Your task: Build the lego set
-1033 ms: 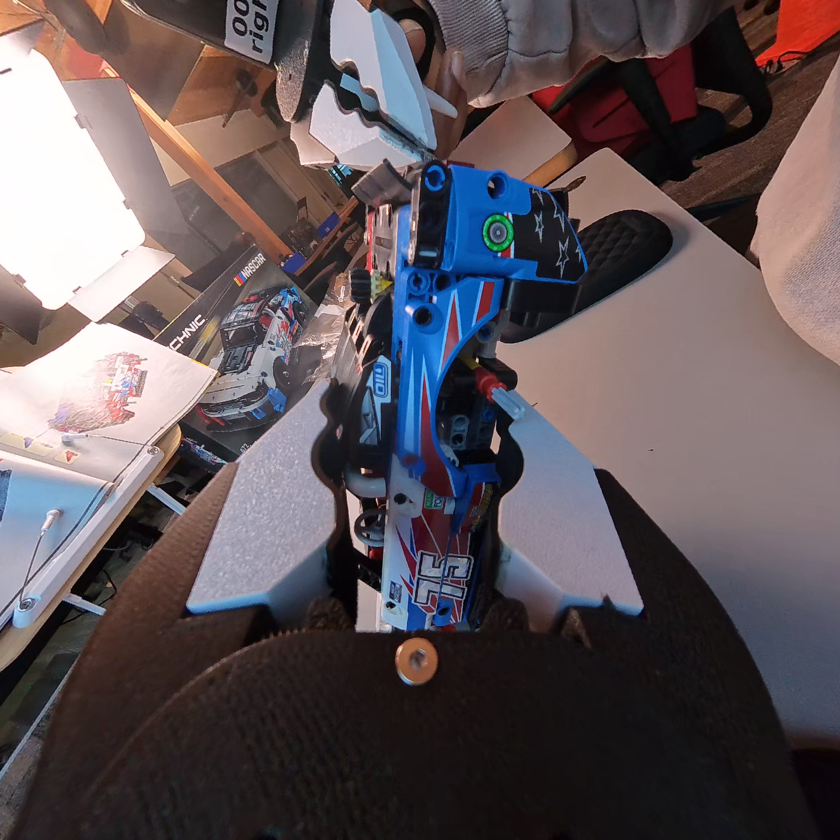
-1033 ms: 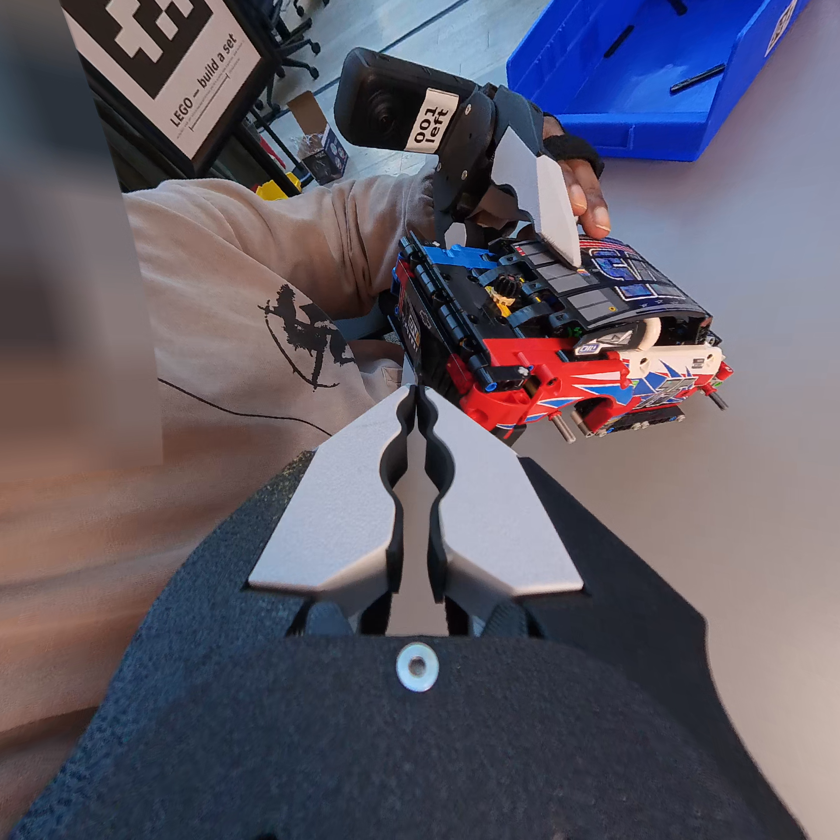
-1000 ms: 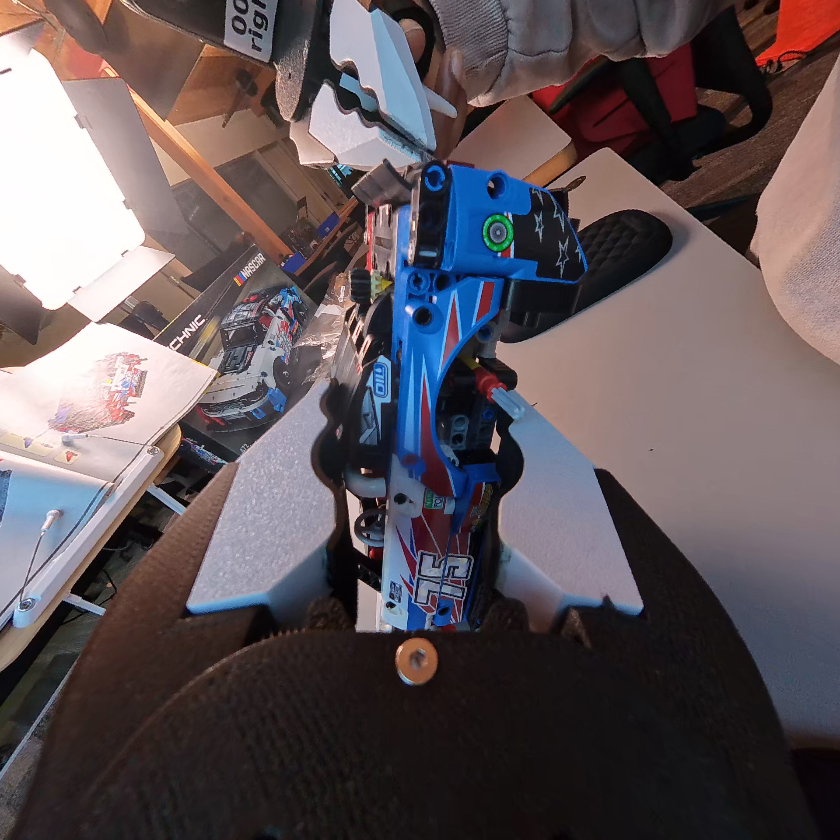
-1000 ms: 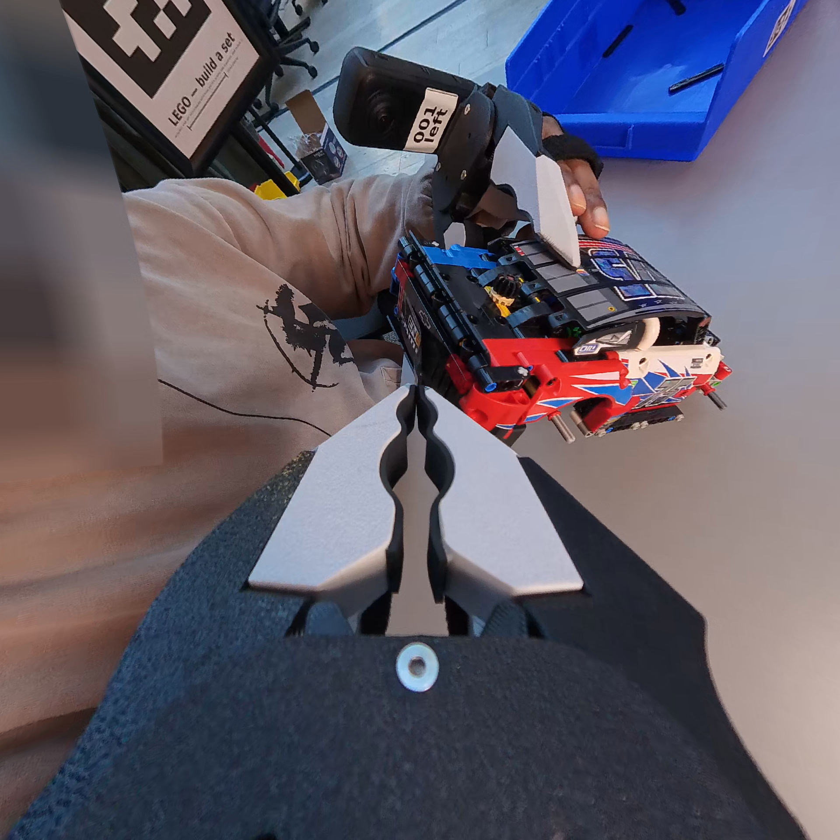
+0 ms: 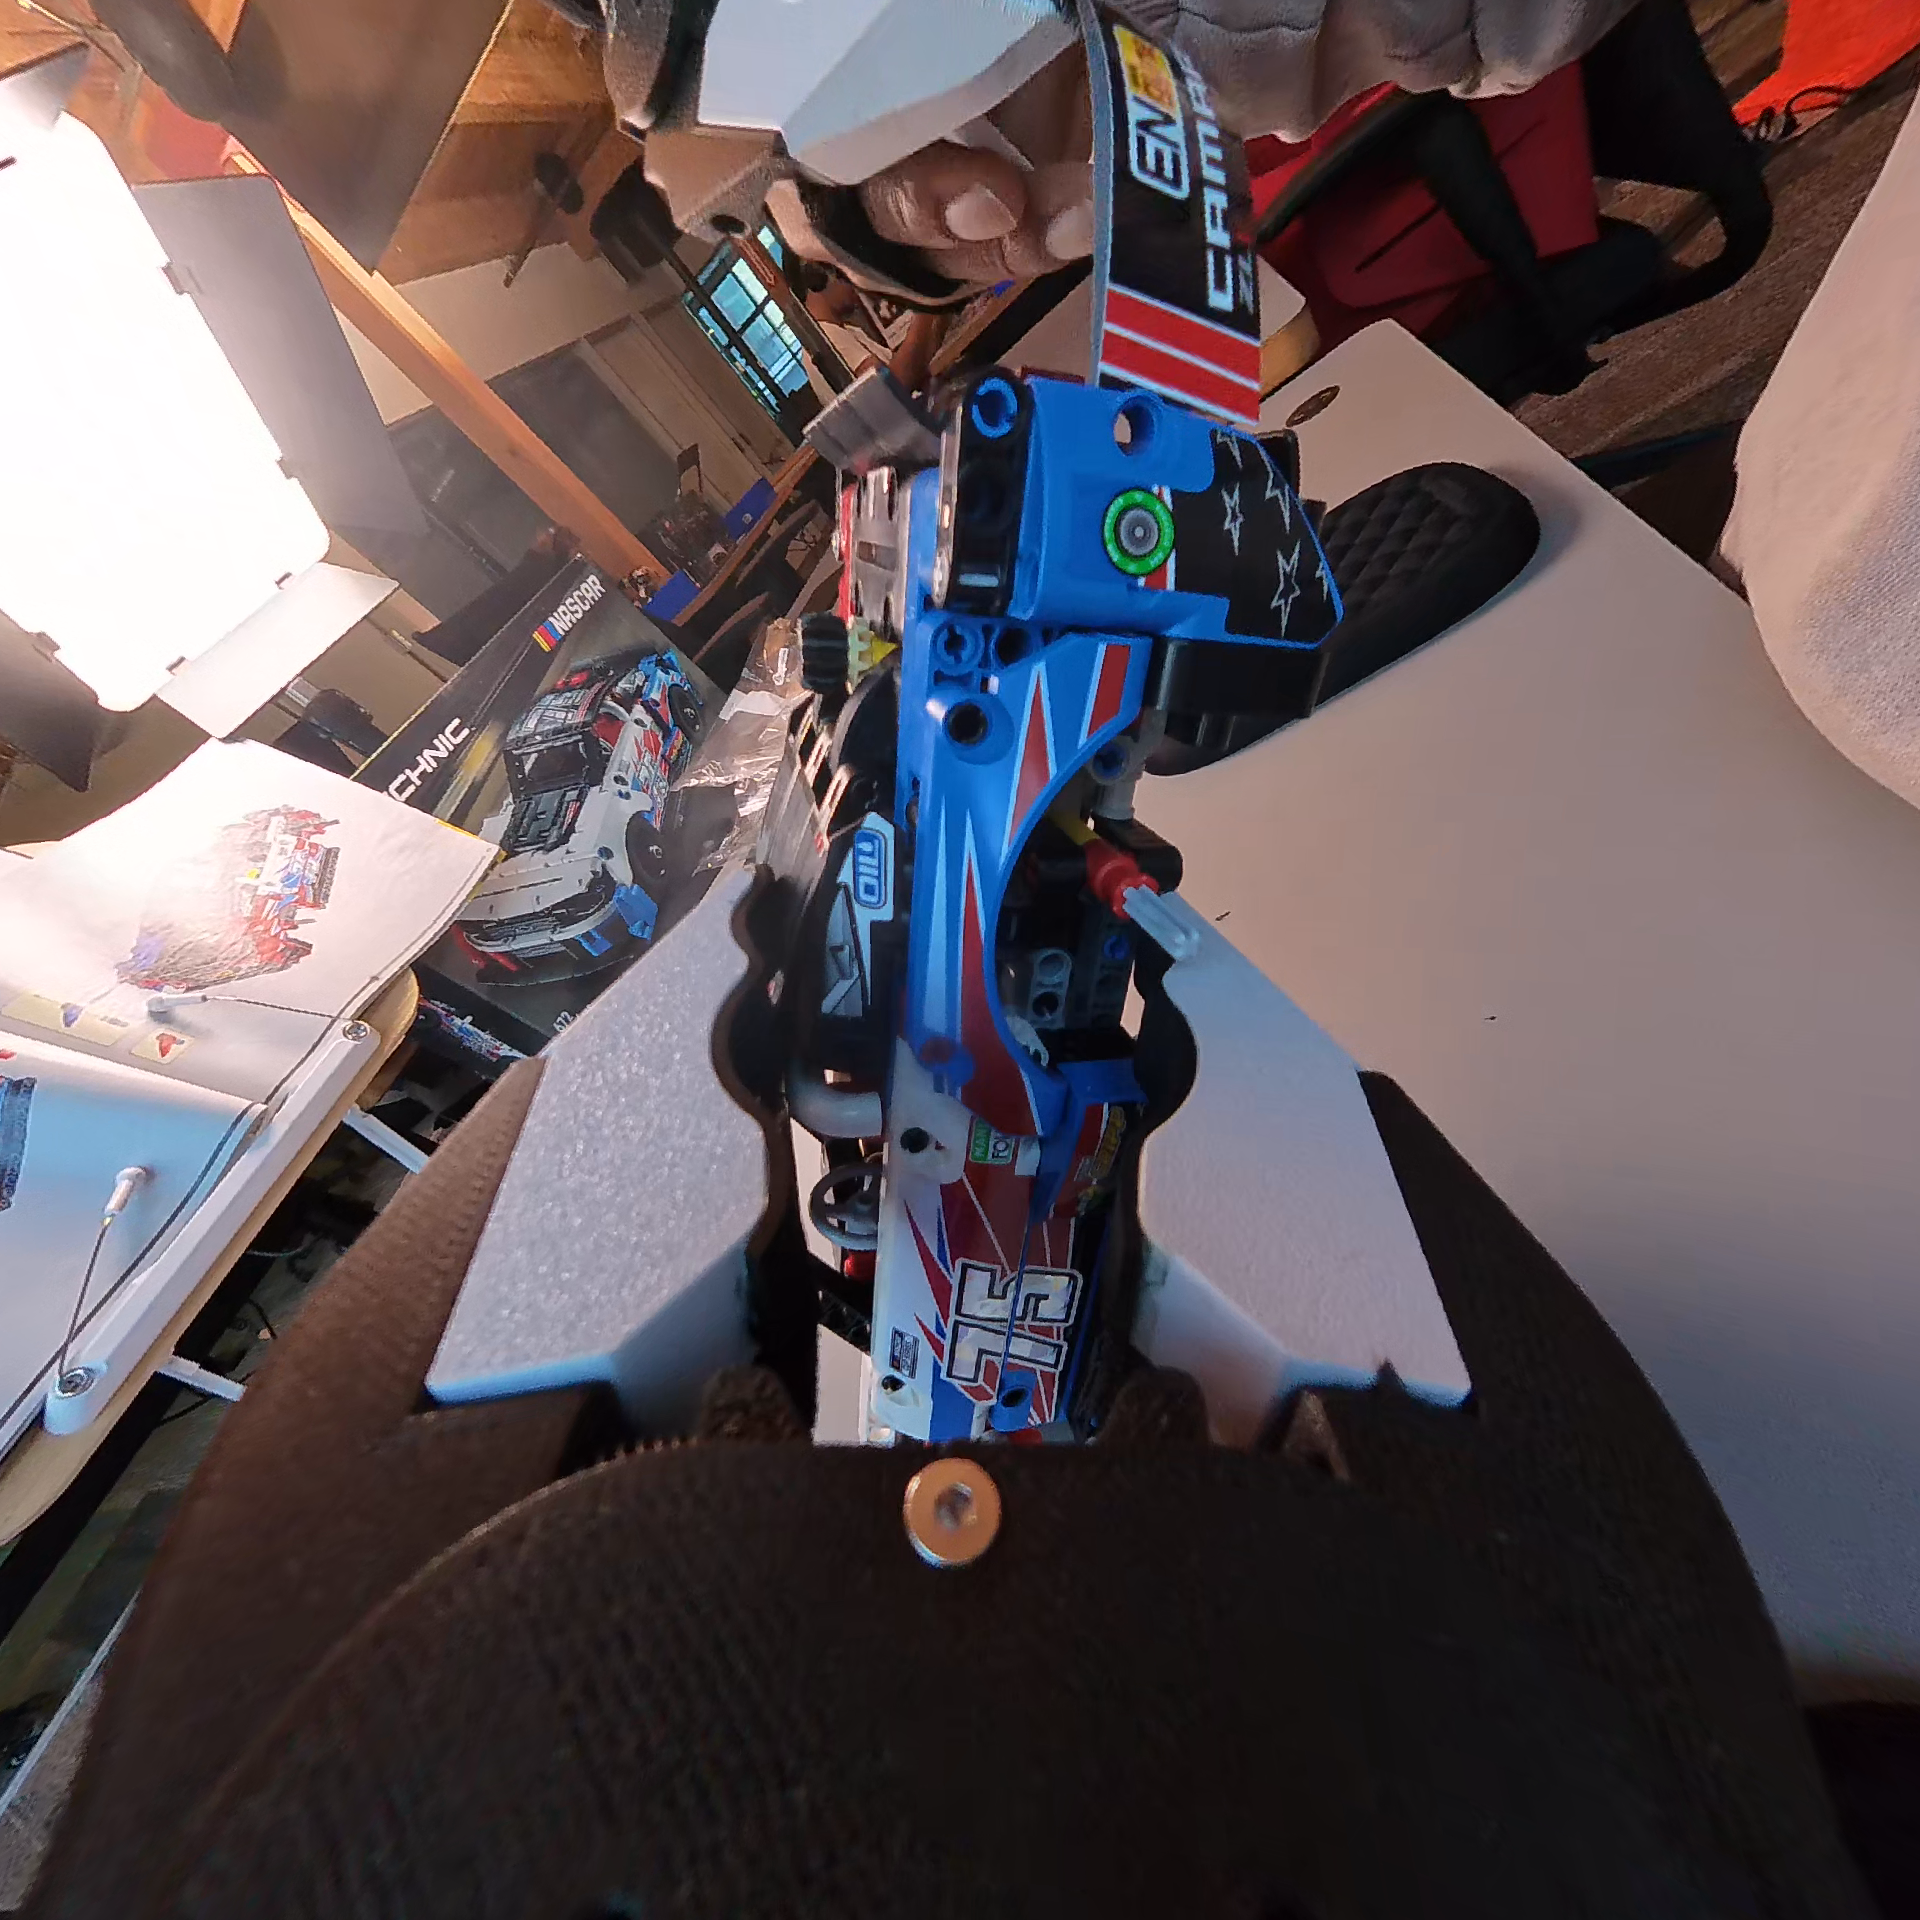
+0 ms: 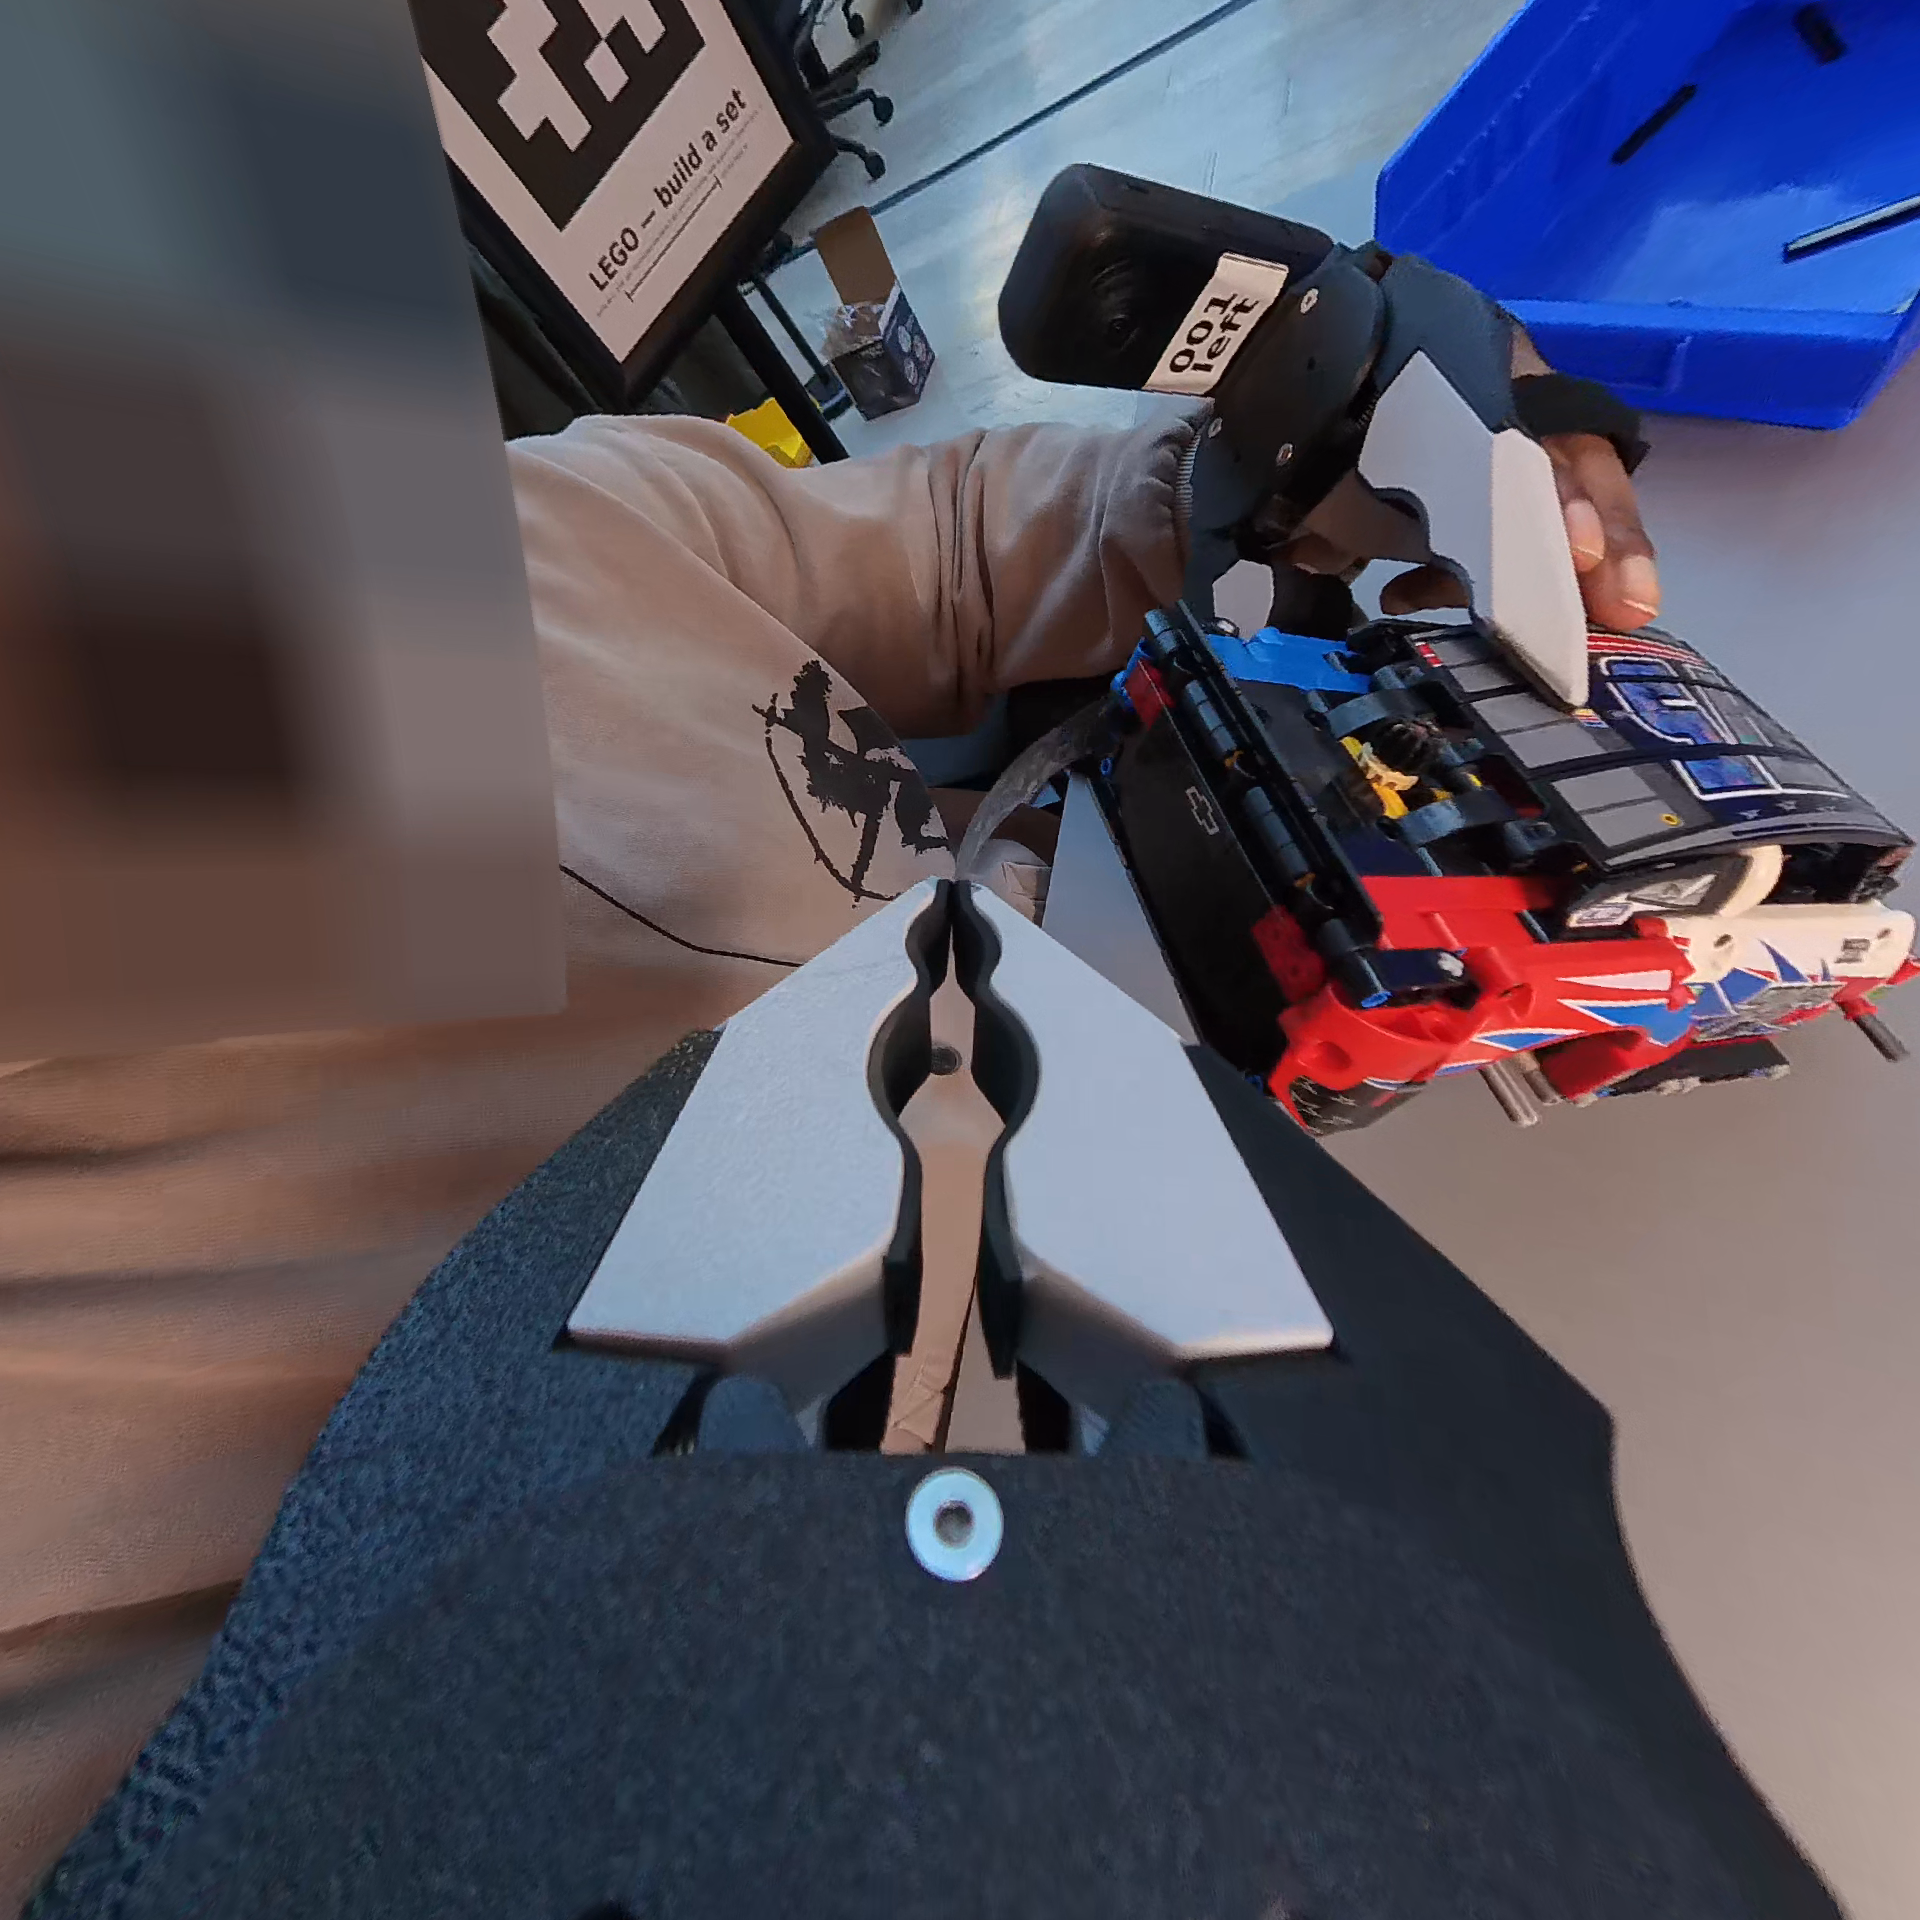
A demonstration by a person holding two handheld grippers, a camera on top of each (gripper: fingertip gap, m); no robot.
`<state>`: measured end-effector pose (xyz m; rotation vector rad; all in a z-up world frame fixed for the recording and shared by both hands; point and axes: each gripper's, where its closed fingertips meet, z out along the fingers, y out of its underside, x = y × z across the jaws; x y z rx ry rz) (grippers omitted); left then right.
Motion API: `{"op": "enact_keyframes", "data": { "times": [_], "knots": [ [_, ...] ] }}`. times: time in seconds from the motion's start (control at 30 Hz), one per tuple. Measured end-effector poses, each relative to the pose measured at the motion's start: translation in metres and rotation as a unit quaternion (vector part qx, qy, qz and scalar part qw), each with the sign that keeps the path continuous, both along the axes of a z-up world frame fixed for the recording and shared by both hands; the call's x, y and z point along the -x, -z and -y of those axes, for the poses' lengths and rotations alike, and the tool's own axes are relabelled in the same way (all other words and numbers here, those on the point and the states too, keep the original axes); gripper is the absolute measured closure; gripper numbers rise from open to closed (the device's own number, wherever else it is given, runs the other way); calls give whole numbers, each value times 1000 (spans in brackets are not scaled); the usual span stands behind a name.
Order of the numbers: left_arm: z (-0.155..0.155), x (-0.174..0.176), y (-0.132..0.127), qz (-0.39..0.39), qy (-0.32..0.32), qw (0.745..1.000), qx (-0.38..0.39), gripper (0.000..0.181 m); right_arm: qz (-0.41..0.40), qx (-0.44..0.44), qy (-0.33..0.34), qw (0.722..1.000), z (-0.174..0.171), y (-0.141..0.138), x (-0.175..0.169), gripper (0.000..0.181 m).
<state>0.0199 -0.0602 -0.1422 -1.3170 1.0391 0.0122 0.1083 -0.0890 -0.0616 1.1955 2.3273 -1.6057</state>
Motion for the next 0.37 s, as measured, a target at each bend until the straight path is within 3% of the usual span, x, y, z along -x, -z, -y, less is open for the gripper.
{"op": "enact_keyframes", "data": {
  "times": [0.37],
  "knots": [
    [0, 0, 0, 0, 1, 1000, 0, 113, 13, -6, 11, 1000, -11, 7, 6, 181]
  ]
}}
